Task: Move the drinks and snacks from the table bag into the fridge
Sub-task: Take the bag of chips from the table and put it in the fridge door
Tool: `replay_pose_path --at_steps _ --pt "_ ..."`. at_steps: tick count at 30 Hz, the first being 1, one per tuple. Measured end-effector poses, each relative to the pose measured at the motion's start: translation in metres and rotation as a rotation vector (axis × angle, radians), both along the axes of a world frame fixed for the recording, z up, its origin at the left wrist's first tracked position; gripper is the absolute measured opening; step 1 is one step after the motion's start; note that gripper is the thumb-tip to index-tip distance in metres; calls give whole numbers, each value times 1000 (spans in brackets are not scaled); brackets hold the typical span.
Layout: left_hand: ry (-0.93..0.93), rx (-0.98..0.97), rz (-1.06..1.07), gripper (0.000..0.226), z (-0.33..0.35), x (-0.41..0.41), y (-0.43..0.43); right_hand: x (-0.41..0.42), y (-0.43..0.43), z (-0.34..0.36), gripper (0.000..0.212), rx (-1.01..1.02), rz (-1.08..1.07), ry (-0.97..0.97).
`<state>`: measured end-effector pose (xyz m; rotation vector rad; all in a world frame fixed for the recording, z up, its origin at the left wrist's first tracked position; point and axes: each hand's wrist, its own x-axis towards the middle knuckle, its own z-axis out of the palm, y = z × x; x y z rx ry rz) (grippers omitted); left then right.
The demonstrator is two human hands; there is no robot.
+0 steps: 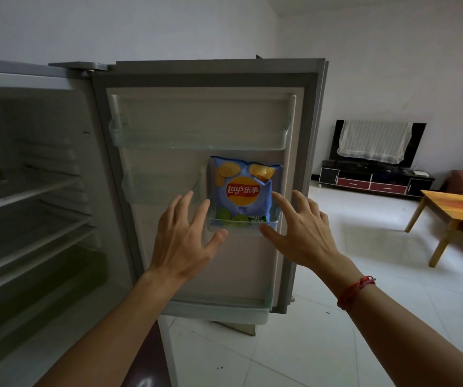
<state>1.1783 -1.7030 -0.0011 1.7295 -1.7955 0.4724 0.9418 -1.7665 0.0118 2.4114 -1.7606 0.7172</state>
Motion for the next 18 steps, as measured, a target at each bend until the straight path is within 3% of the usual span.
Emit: replay_pose_path --at_steps 11,18 --pt "-11 -5 -75 74 -14 -51 -22 -60 1 -8 87 6 -68 14" --pt "-10 -19 -247 77 -11 -100 -46 -106 22 -5 87 39 -211 -8"
